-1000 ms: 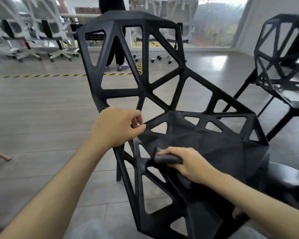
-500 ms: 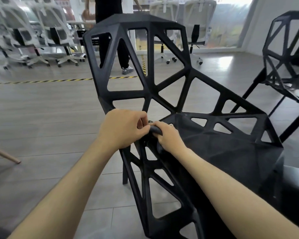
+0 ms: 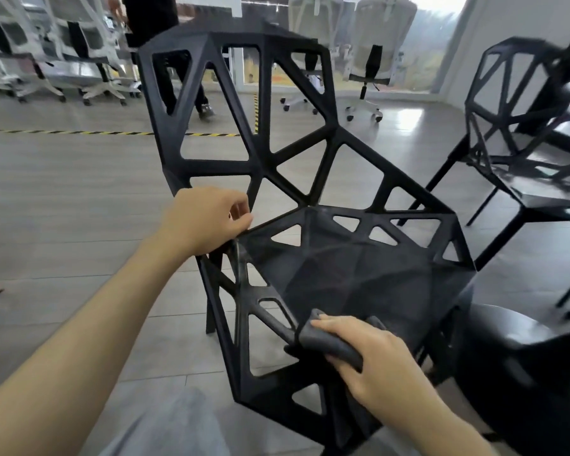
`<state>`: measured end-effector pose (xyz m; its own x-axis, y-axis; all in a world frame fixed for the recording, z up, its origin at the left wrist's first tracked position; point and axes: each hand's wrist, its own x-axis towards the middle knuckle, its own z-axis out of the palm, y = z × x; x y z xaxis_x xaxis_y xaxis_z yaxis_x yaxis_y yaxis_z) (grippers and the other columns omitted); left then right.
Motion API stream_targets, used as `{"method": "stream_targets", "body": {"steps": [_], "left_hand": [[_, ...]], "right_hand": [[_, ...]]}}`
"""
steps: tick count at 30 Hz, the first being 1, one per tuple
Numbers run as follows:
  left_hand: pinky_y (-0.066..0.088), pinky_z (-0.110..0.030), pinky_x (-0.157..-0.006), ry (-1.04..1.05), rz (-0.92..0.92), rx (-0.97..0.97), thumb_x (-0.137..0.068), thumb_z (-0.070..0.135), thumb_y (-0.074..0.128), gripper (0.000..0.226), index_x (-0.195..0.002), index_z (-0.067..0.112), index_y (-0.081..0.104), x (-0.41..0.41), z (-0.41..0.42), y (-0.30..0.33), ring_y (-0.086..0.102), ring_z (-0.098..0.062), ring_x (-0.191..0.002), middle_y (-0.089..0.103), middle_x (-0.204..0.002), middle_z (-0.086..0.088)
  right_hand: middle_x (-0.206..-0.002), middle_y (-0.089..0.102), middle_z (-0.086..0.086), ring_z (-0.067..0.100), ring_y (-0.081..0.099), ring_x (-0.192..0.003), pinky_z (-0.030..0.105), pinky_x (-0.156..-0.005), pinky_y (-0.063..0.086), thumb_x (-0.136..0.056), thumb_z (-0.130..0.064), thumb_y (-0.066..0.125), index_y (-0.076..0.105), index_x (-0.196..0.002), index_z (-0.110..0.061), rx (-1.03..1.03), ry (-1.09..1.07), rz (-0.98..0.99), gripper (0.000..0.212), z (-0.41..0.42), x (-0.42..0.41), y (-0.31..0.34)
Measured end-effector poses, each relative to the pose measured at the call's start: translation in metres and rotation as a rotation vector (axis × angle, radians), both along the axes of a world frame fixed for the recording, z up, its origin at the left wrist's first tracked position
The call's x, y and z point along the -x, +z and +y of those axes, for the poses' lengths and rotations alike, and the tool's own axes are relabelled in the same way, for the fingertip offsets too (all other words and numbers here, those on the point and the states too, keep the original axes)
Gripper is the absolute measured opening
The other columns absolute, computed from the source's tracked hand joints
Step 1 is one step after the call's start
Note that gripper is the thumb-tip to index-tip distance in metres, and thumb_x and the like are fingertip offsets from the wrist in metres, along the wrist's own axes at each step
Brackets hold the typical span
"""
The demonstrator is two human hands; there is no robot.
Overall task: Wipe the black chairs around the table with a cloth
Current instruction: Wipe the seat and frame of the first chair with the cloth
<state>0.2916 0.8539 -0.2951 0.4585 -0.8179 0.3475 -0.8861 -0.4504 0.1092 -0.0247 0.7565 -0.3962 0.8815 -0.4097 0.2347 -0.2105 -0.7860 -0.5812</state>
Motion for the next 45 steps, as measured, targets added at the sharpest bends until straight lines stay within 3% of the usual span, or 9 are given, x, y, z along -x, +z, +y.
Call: {"method": "stream_targets", "body": {"steps": [4,7,9,12,16,20,23,27,45], "left_hand": [[0.054,-0.037,-0.080,-0.051,0.072,0.222,-0.099,0.044,0.054,0.023,-0.086,0.029,0.065,0.003,0.007,-0.003,0.064,-0.013,-0.082,0.068,-0.089,0.015],[0.024,-0.039,-0.122,-0.045,0.025,0.311,-0.097,0.049,0.053,0.034,-0.078,0.024,0.066,0.022,0.012,-0.010,0.058,-0.014,-0.092,0.065,-0.090,0.011],[0.009,-0.036,-0.126,-0.003,0.050,0.345,-0.094,0.050,0.054,0.034,-0.078,0.023,0.067,0.047,0.019,-0.021,0.055,-0.017,-0.103,0.063,-0.099,0.009],[0.014,-0.055,-0.127,0.074,0.071,0.319,-0.093,0.045,0.057,0.022,-0.087,0.026,0.066,0.092,0.027,-0.038,0.050,-0.023,-0.122,0.057,-0.116,0.005],[0.001,-0.055,-0.127,0.255,0.159,0.208,-0.092,0.047,0.059,0.021,-0.107,0.033,0.064,0.132,0.025,-0.051,0.034,-0.023,-0.148,0.053,-0.139,0.004],[0.024,-0.068,-0.118,0.293,0.048,0.194,-0.089,0.041,0.063,0.022,-0.106,0.028,0.069,0.139,0.026,-0.060,0.059,-0.023,-0.126,0.063,-0.123,0.003],[0.038,-0.064,-0.106,0.255,0.069,0.330,-0.092,0.038,0.060,0.009,-0.095,0.031,0.064,0.137,0.027,-0.059,0.063,-0.013,-0.093,0.059,-0.106,0.014],[0.038,-0.065,-0.107,0.201,0.082,0.395,-0.091,0.043,0.064,0.013,-0.093,0.031,0.062,0.128,0.025,-0.059,0.060,-0.008,-0.094,0.055,-0.109,0.018],[0.040,-0.053,-0.104,-0.024,0.074,0.251,-0.086,0.062,0.051,0.041,-0.104,0.028,0.067,-0.036,0.020,-0.055,0.054,-0.020,-0.129,0.057,-0.135,0.005]], "right_hand": [[-0.141,0.057,-0.029,-0.004,0.048,-0.137,0.024,-0.111,0.041,-0.088,-0.023,0.072,0.064,-0.134,-0.040,0.086,0.011,-0.121,0.049,0.006,0.024,-0.011],[-0.139,0.058,-0.027,0.001,0.042,-0.143,0.033,-0.115,0.040,-0.091,-0.033,0.075,0.066,-0.131,-0.041,0.139,-0.069,-0.106,0.042,-0.027,0.007,-0.010],[-0.149,0.053,-0.020,0.009,0.032,-0.151,0.043,-0.120,0.034,-0.091,-0.034,0.076,0.067,-0.130,-0.043,0.195,-0.154,-0.040,0.041,-0.065,-0.007,-0.009],[-0.168,0.028,-0.010,0.021,0.008,-0.159,0.060,-0.125,0.014,-0.092,-0.042,0.073,0.065,-0.130,-0.052,0.285,-0.322,0.117,0.040,-0.130,-0.021,-0.005],[-0.173,0.005,-0.002,0.030,-0.007,-0.159,0.072,-0.119,0.001,-0.087,-0.053,0.074,0.062,-0.126,-0.060,0.279,-0.554,0.163,0.040,-0.197,-0.021,0.007],[-0.170,0.003,0.006,0.038,0.006,-0.156,0.072,-0.120,0.013,-0.061,-0.079,0.076,0.041,-0.147,-0.043,0.065,-0.689,0.107,0.099,-0.244,-0.007,0.012],[-0.164,0.024,0.009,0.037,0.031,-0.149,0.058,-0.117,0.034,-0.052,-0.083,0.078,0.017,-0.157,-0.048,-0.079,-0.636,0.046,0.126,-0.260,-0.004,0.014],[-0.150,0.044,0.009,0.037,0.048,-0.137,0.050,-0.110,0.040,-0.071,-0.068,0.081,0.022,-0.155,-0.058,-0.104,-0.632,0.048,0.103,-0.258,-0.003,0.012],[-0.140,0.034,0.002,0.039,0.051,-0.129,0.050,-0.099,0.048,-0.080,-0.068,0.072,0.039,-0.148,-0.059,-0.169,-0.894,-0.152,0.077,-0.120,-0.008,0.001]]}}
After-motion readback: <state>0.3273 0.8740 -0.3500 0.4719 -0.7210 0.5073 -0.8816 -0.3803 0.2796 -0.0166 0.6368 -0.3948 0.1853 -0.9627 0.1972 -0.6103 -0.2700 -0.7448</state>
